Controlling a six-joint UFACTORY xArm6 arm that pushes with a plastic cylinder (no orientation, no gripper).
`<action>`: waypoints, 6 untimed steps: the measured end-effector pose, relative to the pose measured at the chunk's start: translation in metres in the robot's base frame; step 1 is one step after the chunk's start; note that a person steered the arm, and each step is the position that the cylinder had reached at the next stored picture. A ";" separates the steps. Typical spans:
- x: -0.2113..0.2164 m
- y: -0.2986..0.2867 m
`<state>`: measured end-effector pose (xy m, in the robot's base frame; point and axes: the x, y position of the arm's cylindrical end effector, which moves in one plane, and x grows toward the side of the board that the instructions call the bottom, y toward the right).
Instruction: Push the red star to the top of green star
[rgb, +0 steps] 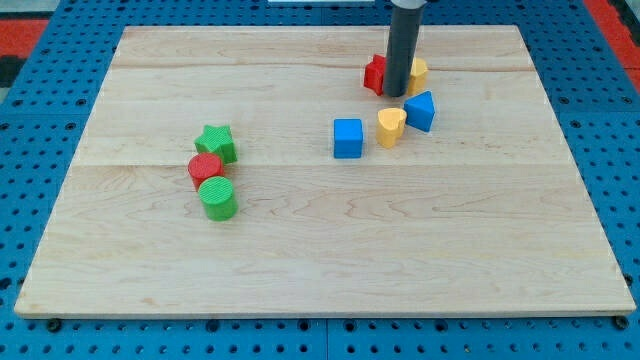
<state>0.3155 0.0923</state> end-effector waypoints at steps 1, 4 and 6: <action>-0.021 -0.034; -0.036 -0.141; -0.099 -0.095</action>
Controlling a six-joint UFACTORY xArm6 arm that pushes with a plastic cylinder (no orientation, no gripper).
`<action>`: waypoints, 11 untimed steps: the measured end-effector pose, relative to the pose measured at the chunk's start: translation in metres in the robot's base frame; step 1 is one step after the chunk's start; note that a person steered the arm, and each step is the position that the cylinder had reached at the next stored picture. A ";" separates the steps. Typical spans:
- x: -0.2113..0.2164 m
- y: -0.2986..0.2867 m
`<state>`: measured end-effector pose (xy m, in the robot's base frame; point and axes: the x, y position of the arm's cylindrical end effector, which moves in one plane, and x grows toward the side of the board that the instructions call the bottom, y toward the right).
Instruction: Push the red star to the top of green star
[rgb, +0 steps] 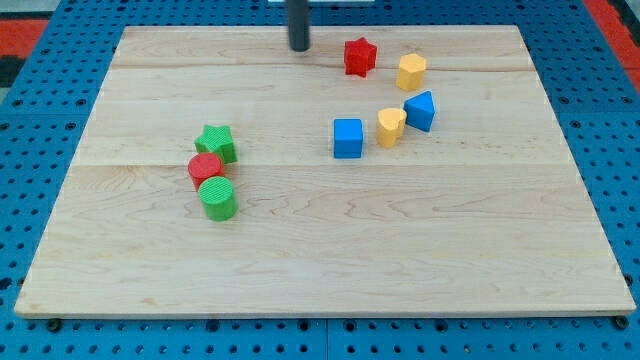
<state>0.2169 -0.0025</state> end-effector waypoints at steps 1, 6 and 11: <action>-0.022 0.084; 0.017 -0.014; 0.048 0.005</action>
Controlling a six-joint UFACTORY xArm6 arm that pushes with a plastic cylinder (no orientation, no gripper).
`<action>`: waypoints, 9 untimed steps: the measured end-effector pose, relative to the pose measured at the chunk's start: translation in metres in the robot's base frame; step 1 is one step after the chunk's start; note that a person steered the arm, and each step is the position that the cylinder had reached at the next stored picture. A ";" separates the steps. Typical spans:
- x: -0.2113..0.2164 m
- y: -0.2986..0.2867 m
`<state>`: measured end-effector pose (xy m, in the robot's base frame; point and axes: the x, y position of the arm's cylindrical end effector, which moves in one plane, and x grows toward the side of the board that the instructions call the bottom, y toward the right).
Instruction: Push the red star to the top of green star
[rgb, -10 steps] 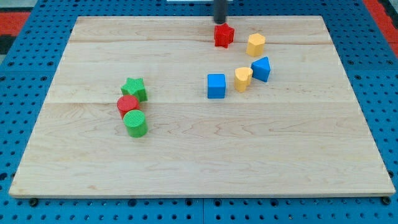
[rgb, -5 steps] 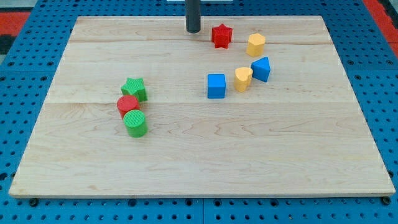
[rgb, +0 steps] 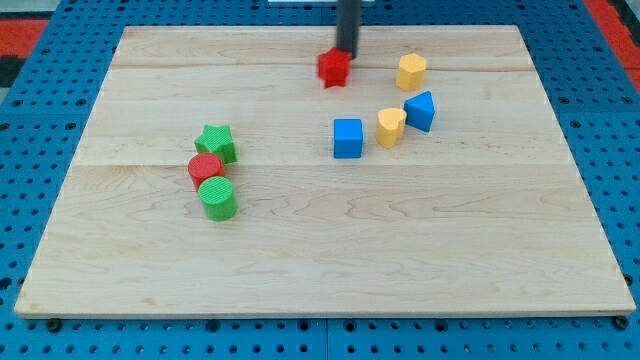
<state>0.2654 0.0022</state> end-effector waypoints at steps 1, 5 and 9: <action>0.033 -0.055; 0.030 0.018; 0.109 -0.106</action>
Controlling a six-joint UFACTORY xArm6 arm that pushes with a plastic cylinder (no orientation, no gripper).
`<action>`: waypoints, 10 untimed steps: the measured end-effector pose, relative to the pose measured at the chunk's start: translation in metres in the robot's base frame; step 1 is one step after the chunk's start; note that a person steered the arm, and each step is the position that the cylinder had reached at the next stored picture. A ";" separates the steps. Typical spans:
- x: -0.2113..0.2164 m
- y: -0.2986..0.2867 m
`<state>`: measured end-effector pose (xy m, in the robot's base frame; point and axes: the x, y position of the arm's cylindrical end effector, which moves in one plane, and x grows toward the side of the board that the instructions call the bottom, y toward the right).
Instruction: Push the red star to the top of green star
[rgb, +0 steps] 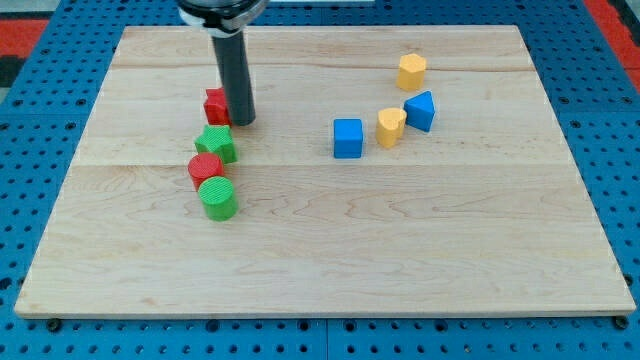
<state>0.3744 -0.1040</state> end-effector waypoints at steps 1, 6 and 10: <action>-0.017 0.026; -0.055 -0.044; -0.021 -0.020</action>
